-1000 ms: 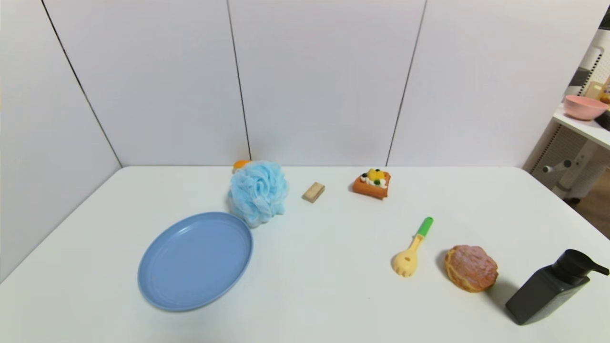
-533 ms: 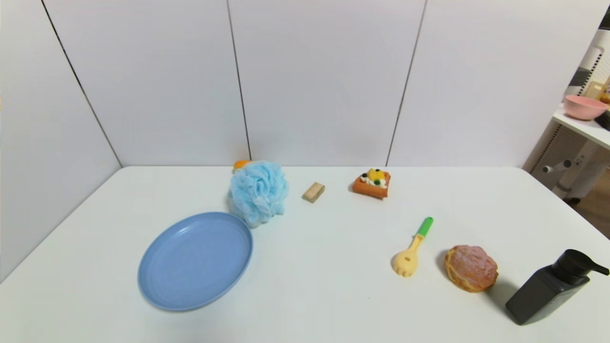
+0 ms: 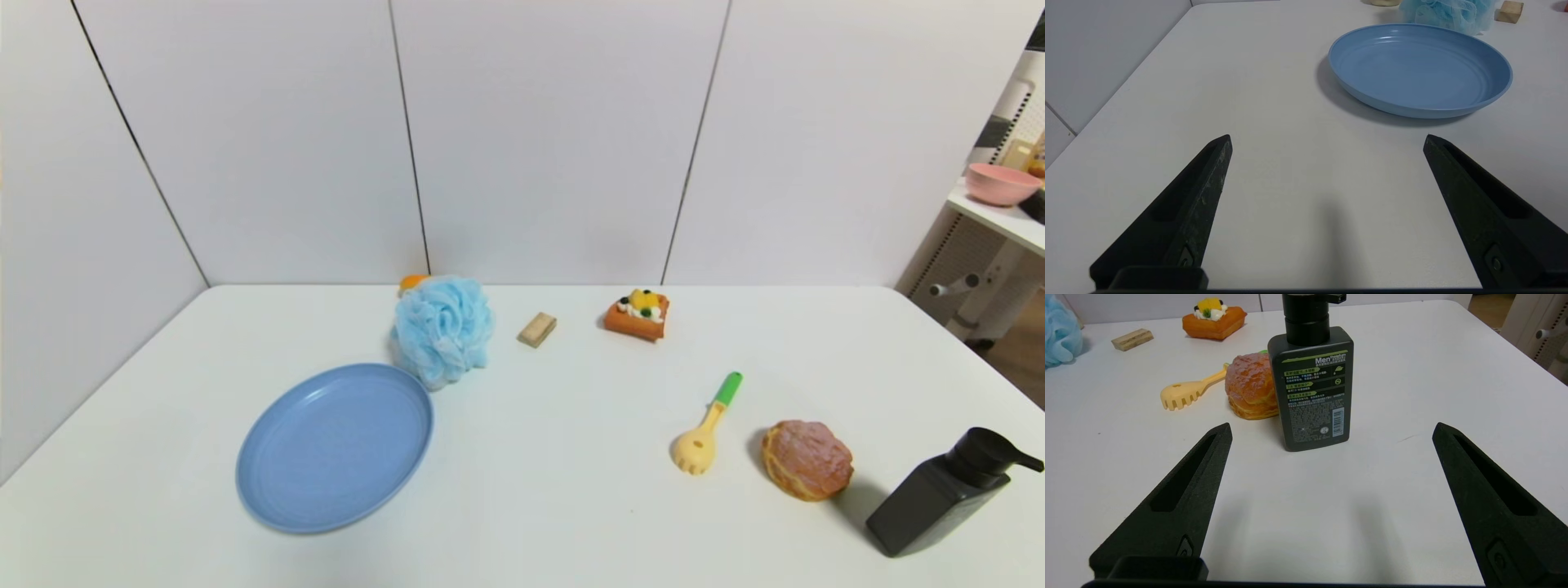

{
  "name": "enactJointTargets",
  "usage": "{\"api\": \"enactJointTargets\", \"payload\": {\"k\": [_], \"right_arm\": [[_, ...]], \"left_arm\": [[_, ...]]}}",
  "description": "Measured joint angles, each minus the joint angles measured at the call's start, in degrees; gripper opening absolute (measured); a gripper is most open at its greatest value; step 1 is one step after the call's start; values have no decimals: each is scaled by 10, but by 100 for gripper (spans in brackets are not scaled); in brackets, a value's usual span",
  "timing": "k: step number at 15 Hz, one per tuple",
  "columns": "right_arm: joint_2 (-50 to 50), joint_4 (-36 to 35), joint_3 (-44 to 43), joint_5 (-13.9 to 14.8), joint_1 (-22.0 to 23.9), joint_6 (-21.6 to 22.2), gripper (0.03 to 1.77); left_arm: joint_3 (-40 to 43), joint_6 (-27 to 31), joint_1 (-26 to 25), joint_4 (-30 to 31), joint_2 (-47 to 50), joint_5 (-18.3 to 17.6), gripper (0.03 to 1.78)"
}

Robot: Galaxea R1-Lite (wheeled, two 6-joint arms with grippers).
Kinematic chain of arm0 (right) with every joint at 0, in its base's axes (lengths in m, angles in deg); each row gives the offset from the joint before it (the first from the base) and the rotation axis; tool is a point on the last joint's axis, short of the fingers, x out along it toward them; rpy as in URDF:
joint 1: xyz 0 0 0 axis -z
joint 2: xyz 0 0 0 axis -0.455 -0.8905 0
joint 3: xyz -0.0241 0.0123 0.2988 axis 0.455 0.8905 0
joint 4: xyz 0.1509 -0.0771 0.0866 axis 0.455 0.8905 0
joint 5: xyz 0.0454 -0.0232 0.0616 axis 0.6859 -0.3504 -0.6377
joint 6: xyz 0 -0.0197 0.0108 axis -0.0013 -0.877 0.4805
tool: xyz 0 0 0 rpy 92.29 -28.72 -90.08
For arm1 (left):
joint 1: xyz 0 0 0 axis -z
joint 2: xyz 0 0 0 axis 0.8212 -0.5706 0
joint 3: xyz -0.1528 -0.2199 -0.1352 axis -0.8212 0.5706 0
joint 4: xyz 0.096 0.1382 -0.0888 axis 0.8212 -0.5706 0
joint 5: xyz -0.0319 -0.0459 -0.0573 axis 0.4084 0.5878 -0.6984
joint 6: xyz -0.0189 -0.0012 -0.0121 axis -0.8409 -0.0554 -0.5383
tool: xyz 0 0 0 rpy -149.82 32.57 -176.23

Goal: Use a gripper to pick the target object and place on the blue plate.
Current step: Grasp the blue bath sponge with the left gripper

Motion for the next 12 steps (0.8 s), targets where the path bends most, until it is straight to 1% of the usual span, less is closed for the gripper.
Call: {"api": "enactJointTargets", "payload": {"k": [3,5,7,10,12], "right_arm": [[0,0,0,0,0,0,170],[0,0,0,0,0,0,170],[0,0,0,0,0,0,170],[0,0,0,0,0,0,170],[0,0,0,0,0,0,170]], "left_arm": [[0,3,0,0,0,1,169],[-7,31,1,0,-6,0,169],[-39,51,1,0,-37,0,169],[-149,71,16,0,-146,0,169],[-254,78,36,-1,-248,-1,169]]}}
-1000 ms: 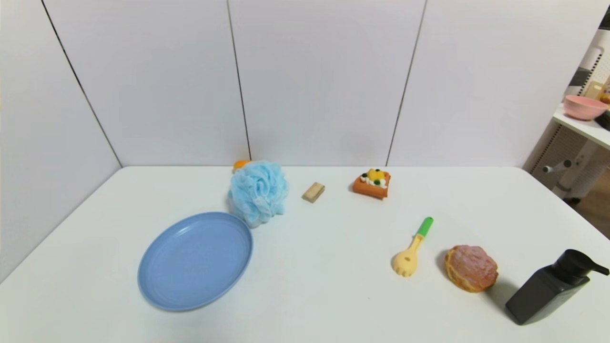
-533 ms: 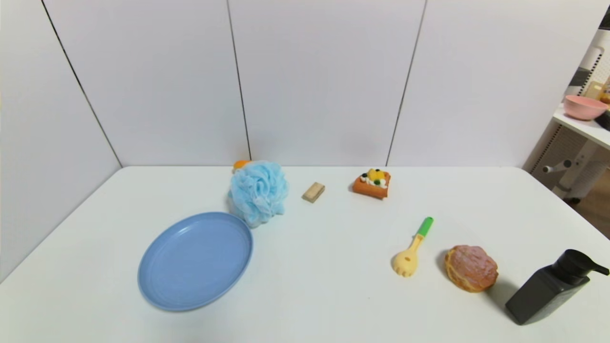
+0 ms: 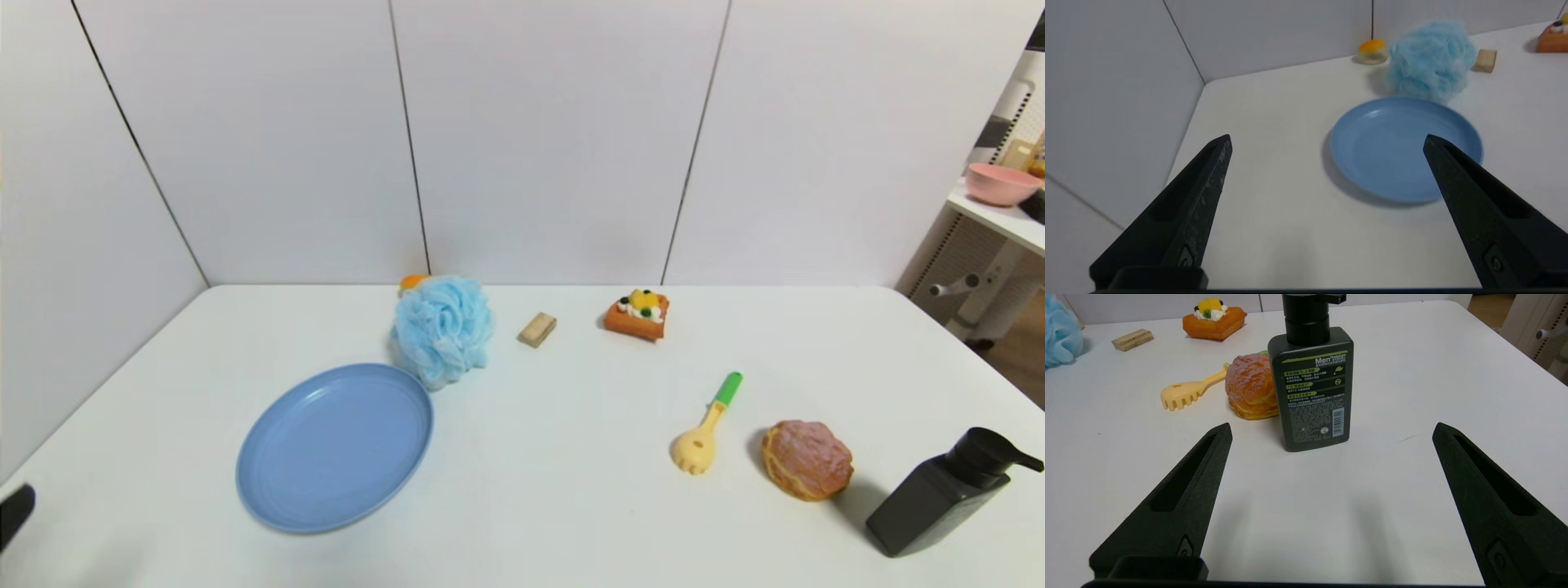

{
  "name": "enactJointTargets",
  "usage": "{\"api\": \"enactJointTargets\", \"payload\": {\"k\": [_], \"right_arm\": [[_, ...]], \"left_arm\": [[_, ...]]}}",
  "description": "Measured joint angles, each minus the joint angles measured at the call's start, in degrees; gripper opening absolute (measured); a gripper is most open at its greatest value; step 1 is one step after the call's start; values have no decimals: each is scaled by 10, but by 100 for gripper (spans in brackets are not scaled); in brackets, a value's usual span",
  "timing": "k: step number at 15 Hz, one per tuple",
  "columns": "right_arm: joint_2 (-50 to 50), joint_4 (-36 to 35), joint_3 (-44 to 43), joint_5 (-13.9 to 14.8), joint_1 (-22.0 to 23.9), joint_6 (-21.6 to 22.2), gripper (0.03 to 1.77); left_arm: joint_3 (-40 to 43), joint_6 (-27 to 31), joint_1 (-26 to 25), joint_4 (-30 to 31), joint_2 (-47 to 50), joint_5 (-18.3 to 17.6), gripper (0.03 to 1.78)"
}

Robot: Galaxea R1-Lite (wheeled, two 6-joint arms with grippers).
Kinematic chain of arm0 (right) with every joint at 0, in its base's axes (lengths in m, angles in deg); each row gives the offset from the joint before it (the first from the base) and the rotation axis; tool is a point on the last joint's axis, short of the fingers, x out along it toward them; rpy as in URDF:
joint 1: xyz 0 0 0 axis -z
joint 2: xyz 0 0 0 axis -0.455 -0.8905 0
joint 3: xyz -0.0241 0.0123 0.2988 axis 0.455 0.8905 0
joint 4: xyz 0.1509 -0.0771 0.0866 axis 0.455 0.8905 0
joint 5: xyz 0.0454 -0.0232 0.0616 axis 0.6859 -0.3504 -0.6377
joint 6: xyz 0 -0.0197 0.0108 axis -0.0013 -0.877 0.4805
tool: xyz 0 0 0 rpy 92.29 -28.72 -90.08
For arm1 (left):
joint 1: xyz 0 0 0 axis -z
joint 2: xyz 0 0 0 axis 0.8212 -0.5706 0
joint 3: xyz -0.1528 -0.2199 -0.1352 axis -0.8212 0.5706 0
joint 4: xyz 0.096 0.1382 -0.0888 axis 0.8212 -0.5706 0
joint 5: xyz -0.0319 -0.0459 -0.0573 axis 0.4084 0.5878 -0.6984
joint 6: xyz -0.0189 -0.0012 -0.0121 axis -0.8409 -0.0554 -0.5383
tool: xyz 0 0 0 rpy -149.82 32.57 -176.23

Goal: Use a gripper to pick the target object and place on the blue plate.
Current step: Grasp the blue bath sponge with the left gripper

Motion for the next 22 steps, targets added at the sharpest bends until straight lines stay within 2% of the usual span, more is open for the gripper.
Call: {"api": "enactJointTargets", "payload": {"k": [7,11,14,16,18,19,22], "right_arm": [[0,0,0,0,0,0,170],[0,0,0,0,0,0,170],[0,0,0,0,0,0,170],[0,0,0,0,0,0,170],[0,0,0,0,0,0,170],[0,0,0,0,0,0,170],[0,0,0,0,0,0,170]], "left_arm": [[-397,16,82,-33,-406,-4,169],[-641,21,113,-54,-655,-45,169],[-810,24,143,-128,-819,-73,169],[-855,26,169,-229,-893,-80,169],[-866,30,185,-313,-943,-80,169],[-867,33,190,-335,-965,-80,169],[-869,36,198,-342,-1012,-78,169]]}}
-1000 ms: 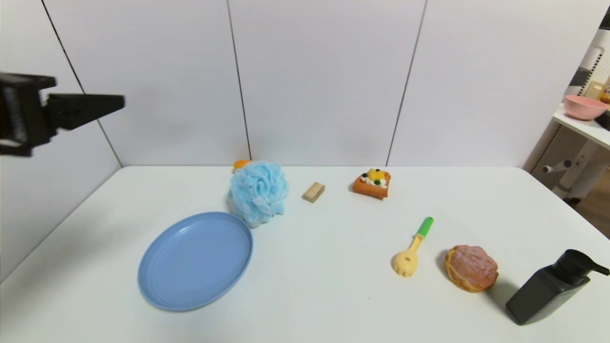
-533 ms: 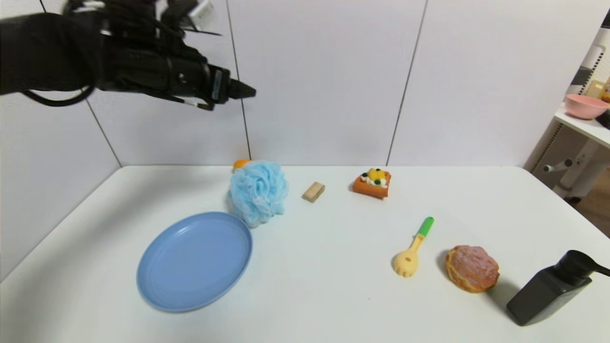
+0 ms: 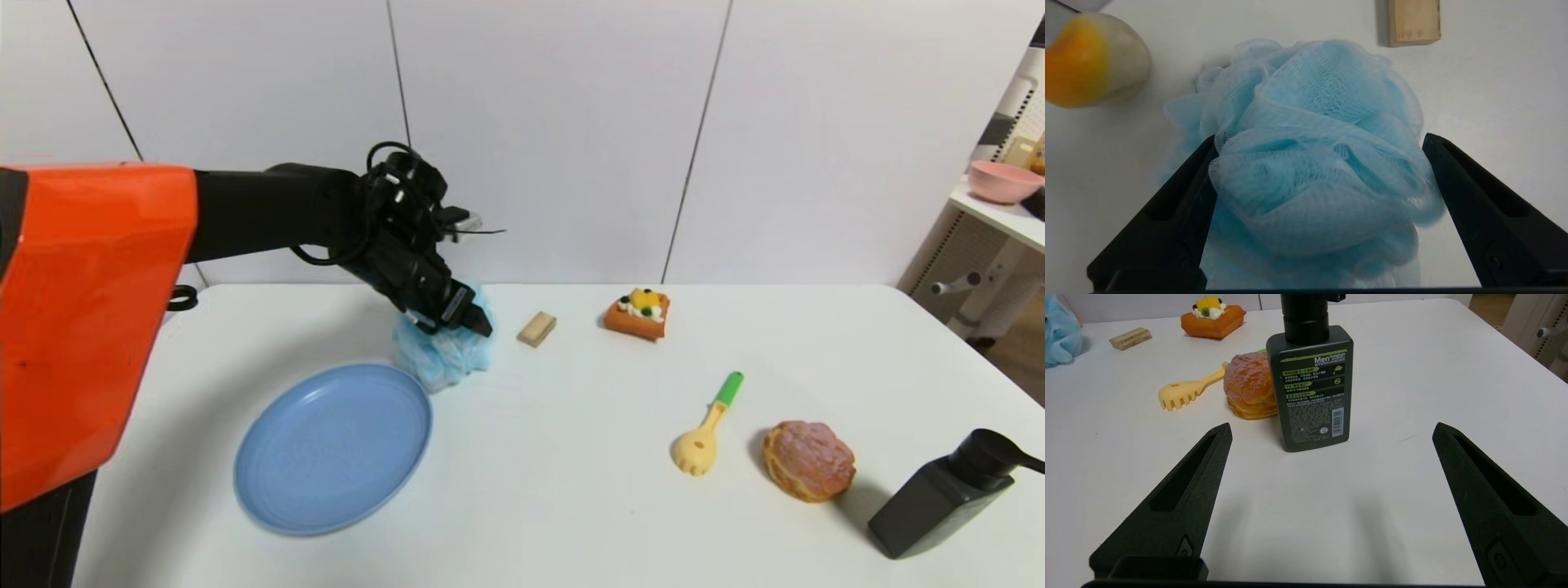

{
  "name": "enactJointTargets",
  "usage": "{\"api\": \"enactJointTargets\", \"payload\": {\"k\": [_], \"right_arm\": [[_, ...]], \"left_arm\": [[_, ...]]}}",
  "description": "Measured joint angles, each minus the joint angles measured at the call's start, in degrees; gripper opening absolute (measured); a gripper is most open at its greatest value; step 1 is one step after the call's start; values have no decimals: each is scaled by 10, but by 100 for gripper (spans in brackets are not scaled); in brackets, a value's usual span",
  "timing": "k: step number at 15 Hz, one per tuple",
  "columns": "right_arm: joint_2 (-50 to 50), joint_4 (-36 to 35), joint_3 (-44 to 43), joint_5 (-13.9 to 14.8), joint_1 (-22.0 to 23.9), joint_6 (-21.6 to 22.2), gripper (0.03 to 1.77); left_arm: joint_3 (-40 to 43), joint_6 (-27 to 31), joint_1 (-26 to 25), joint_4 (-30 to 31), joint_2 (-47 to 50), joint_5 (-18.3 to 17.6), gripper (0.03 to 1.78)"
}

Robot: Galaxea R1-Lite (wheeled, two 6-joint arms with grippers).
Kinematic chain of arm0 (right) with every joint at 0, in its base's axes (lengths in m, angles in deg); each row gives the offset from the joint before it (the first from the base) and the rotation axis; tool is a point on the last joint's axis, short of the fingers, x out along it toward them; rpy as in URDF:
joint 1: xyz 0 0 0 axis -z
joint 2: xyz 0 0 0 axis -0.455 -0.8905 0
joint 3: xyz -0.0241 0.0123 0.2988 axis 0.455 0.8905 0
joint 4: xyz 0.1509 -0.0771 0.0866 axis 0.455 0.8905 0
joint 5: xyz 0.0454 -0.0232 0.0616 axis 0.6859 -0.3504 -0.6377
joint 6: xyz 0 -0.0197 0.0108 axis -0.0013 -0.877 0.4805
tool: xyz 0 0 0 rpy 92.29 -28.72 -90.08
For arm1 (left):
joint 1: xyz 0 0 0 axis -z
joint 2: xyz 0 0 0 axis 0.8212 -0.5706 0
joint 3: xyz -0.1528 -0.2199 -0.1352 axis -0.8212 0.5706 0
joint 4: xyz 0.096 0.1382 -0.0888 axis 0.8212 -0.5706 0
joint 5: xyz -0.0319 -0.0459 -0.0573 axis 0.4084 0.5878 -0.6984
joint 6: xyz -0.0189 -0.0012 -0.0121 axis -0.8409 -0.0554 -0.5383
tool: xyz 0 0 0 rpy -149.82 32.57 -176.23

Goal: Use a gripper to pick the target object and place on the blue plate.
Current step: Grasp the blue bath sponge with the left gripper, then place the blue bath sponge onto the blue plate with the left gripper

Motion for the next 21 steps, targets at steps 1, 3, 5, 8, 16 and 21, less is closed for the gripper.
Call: {"api": "enactJointTargets", "payload": {"k": [1,3,5,8,16,21], "right_arm": [[0,0,0,0,0,0,170],[0,0,0,0,0,0,170],[0,0,0,0,0,0,170],[0,0,0,0,0,0,170],[0,0,0,0,0,0,170],[0,0,0,0,0,0,170]], "left_arm": [[0,-1,0,0,-12,1,169],[0,-3,1,0,-31,0,169],[-1,-2,1,-13,-46,0,169],[-1,-2,0,-18,-56,1,124],[21,-6,-10,-27,75,0,80],[114,-6,-46,-70,264,25,80]]}}
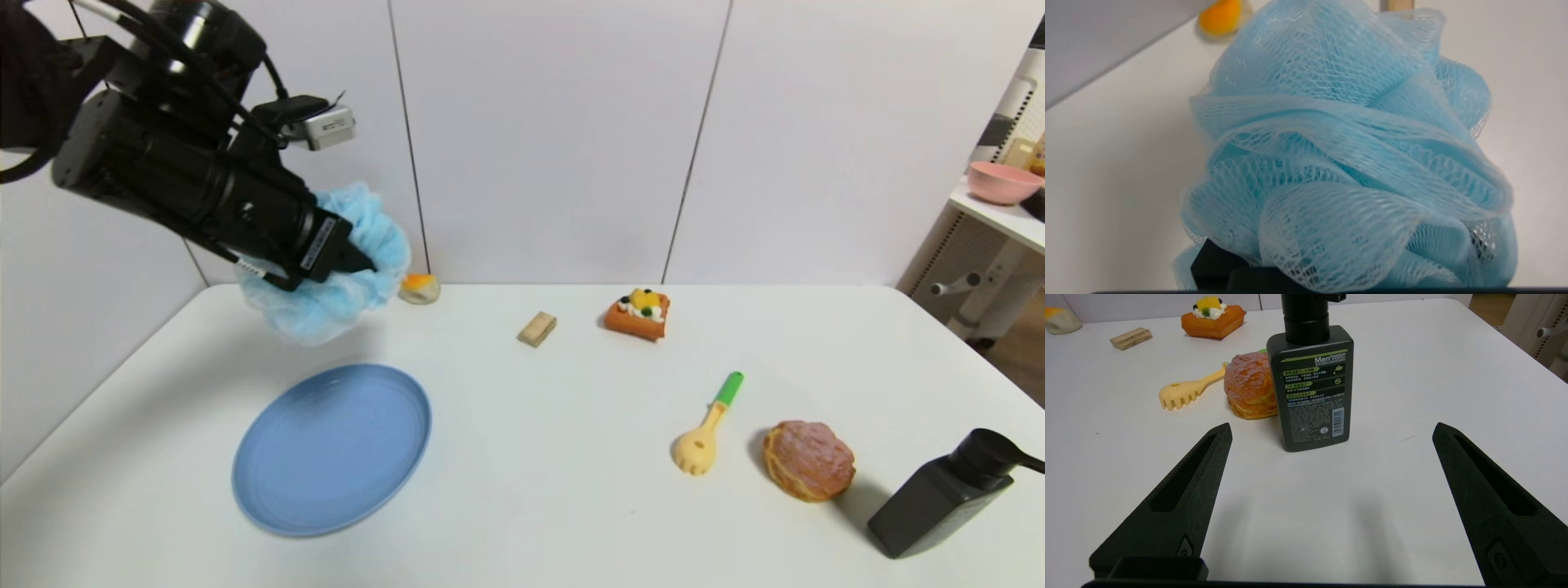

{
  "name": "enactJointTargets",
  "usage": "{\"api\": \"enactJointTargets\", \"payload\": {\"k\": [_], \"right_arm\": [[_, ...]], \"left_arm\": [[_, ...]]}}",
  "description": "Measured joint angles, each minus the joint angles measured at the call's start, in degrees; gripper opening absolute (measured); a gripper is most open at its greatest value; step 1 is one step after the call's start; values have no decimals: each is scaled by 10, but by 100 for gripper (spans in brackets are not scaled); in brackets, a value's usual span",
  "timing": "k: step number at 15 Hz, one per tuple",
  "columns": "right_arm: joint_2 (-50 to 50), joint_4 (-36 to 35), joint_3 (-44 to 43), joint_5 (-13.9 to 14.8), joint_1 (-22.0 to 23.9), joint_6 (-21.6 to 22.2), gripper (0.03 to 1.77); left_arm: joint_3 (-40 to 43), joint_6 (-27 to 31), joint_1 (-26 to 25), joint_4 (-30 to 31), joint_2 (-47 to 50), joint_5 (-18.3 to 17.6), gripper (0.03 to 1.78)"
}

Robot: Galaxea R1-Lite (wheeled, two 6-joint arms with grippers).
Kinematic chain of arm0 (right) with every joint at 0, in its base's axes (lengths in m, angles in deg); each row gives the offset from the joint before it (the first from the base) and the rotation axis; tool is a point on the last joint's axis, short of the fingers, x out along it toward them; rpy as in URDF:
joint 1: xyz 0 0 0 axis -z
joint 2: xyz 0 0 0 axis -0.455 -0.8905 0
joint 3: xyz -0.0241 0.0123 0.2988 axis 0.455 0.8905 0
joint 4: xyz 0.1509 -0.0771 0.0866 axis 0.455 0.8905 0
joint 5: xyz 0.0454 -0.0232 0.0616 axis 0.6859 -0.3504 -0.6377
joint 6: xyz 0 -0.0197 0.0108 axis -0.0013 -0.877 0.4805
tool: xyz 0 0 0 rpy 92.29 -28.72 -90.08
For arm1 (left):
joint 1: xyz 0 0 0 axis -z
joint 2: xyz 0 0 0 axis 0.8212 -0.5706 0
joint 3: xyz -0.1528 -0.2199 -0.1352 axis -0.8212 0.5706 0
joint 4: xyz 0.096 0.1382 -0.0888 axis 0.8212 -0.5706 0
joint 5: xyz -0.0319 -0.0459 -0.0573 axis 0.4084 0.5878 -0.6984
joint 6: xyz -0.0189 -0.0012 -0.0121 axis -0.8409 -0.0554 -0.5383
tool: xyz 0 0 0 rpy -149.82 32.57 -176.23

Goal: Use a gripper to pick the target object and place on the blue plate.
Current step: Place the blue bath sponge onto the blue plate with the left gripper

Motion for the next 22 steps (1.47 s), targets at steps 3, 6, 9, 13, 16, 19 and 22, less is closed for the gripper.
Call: {"api": "enactJointTargets", "payload": {"k": [3,6,9,13,16,19,22], "right_arm": [[0,0,0,0,0,0,170],[0,0,0,0,0,0,170],[0,0,0,0,0,0,170],[0,0,0,0,0,0,170],[0,0,0,0,0,0,170],[0,0,0,0,0,0,170],[0,0,0,0,0,0,170]], "left_arm": [[127,-5,-15,6,68,30,78],[249,-7,-20,63,98,37,78],[359,-9,-20,176,95,36,76],[426,-12,-20,291,61,34,76],[426,-10,-19,293,43,34,96],[419,-9,-19,293,39,31,121],[385,-10,-17,280,45,31,137]]}}
